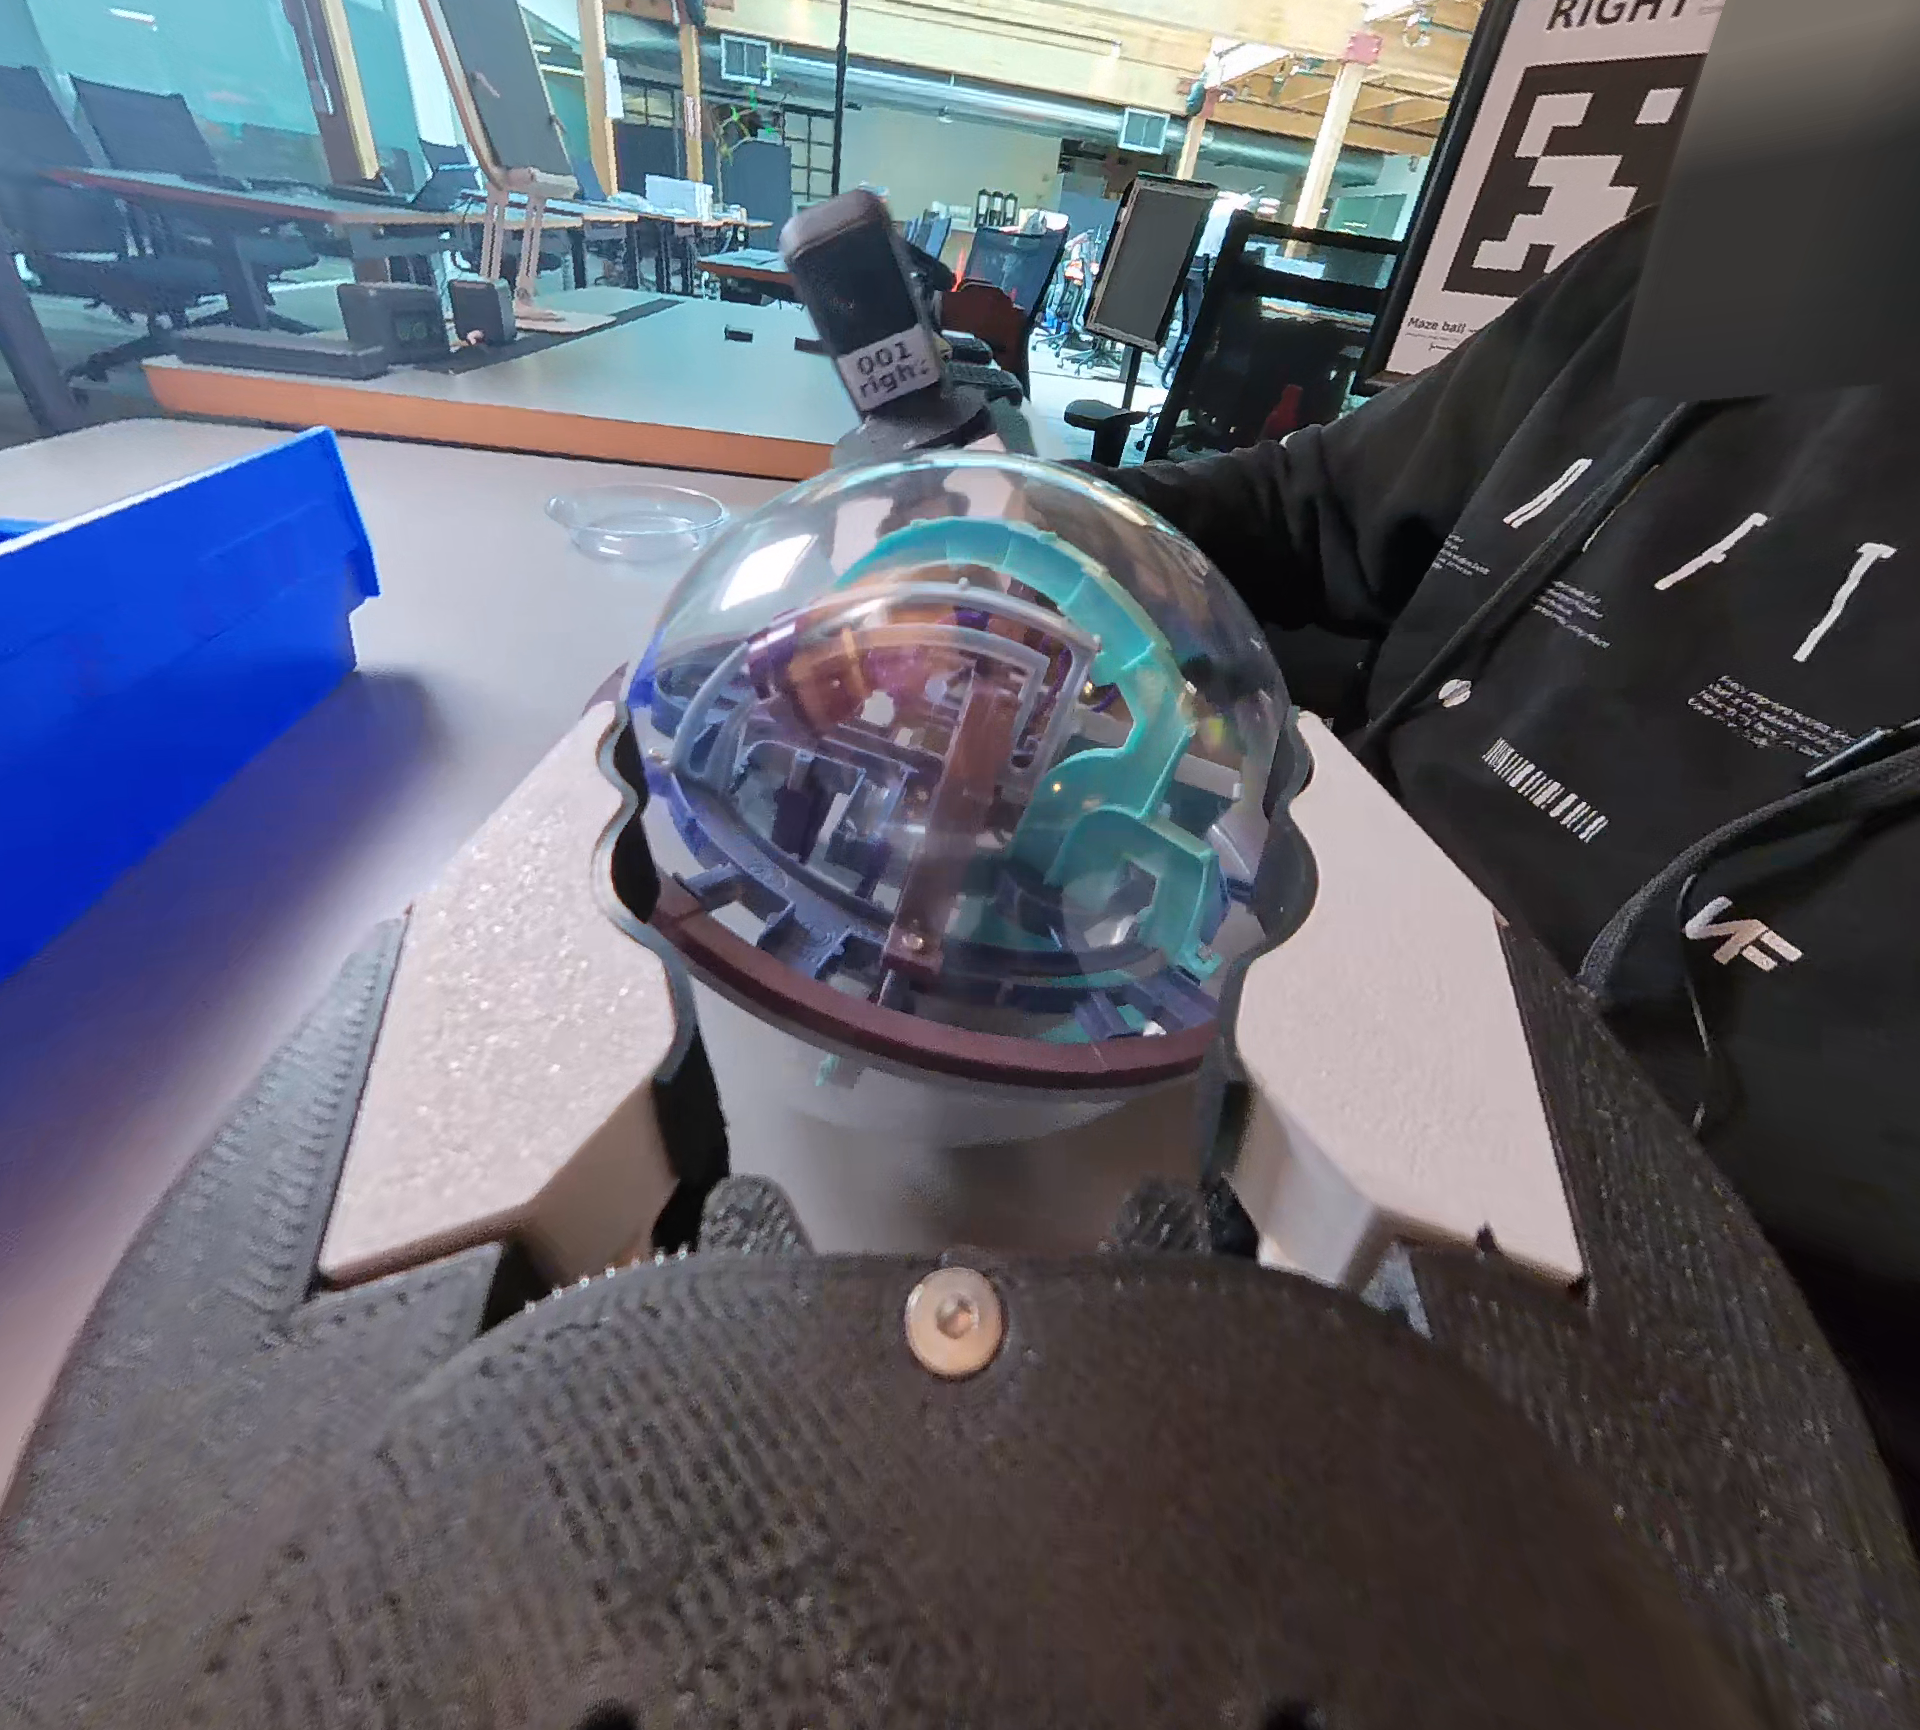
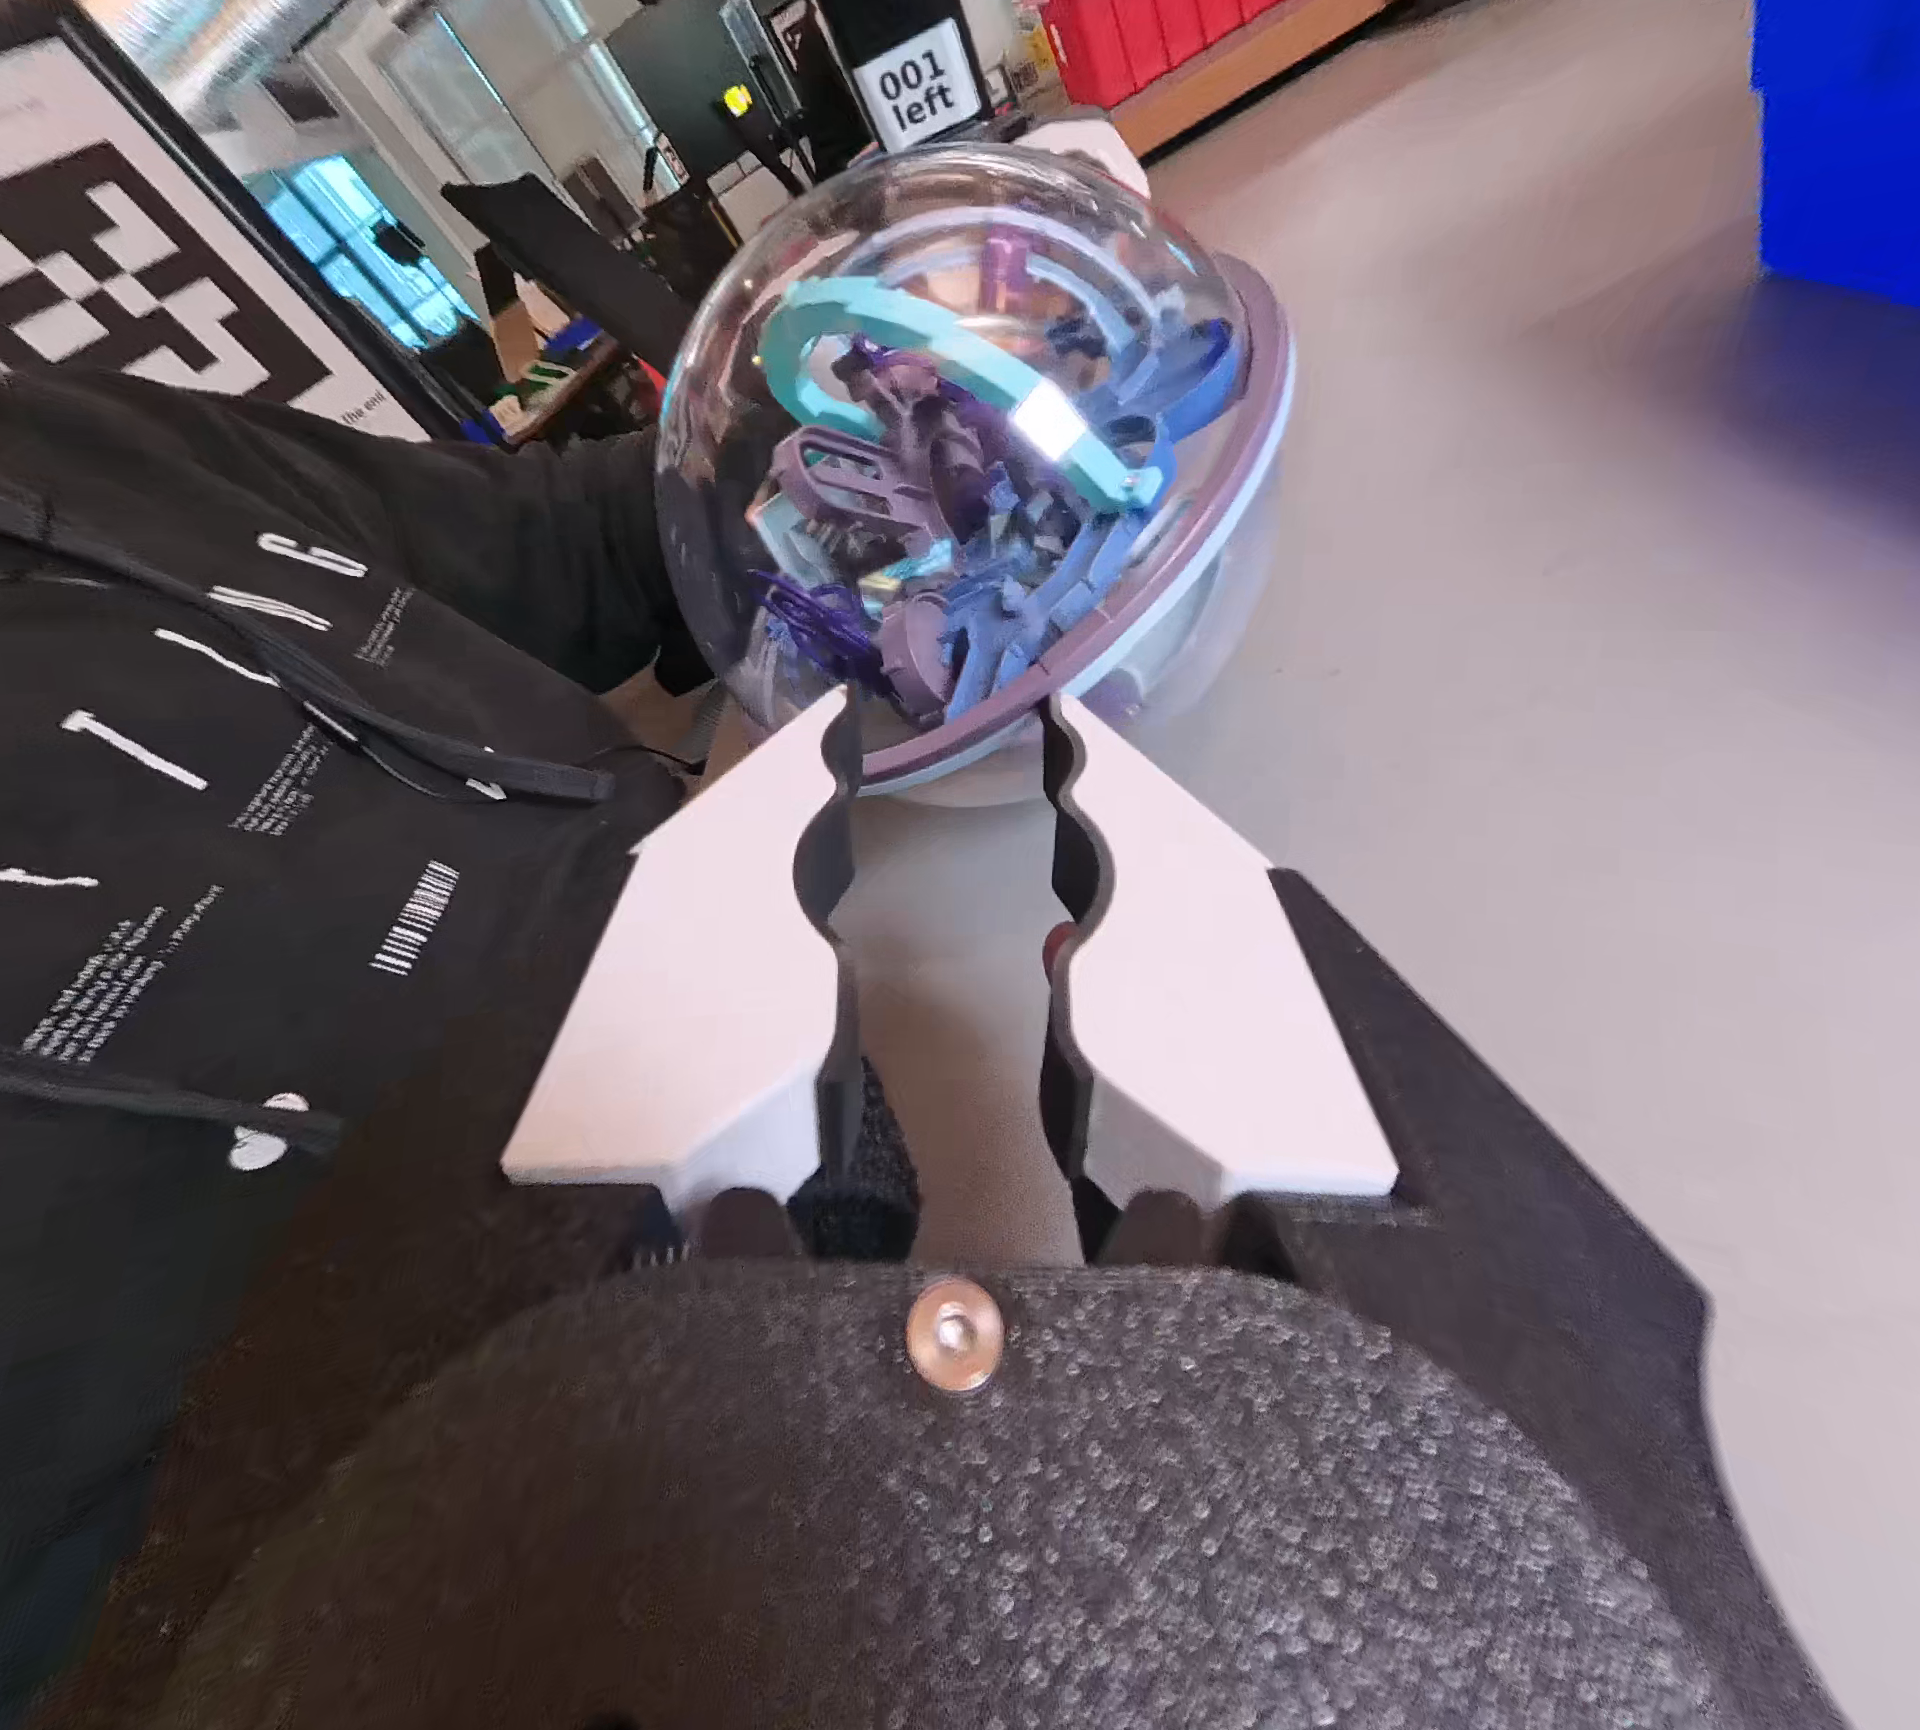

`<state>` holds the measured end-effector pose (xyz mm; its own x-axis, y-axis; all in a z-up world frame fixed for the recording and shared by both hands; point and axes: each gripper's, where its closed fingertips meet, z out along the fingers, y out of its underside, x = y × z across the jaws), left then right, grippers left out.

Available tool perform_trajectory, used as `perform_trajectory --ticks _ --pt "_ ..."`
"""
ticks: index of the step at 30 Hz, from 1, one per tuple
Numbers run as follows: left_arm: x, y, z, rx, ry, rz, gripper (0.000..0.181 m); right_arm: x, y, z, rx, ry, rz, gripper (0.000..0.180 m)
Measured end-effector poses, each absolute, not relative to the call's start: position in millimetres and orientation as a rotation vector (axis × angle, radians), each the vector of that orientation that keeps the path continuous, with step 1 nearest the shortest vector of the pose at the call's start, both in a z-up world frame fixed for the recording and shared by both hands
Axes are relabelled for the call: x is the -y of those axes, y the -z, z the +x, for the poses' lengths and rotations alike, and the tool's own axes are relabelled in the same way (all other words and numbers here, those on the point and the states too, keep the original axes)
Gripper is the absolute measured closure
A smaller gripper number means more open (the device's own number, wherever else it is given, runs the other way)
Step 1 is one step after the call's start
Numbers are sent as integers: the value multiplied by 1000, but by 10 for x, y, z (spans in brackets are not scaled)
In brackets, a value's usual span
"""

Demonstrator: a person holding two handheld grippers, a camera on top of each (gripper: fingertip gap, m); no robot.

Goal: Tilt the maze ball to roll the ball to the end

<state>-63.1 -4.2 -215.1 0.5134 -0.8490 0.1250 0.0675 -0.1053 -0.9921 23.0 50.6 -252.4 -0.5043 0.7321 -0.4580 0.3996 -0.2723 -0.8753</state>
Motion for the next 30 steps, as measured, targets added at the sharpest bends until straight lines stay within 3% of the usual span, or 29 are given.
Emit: perform_trajectory --ticks 6,13,23,30 --pt "94 2087 -595 -733 932 -1433 75 -665 2561 166 1605 -1949 -1542 154" --pt "70 2088 -569 -732 943 -1429 76 -683 2576 139 1563 -2003 -1601 169" --pt "-145 2094 -775 -570 878 -1478 81 -928 2588 88 1388 -1961 -1701 171" --pt "-271 2501 -956 -428 900 -1743 87 -1344 2564 75 1097 -1863 -1779 172"
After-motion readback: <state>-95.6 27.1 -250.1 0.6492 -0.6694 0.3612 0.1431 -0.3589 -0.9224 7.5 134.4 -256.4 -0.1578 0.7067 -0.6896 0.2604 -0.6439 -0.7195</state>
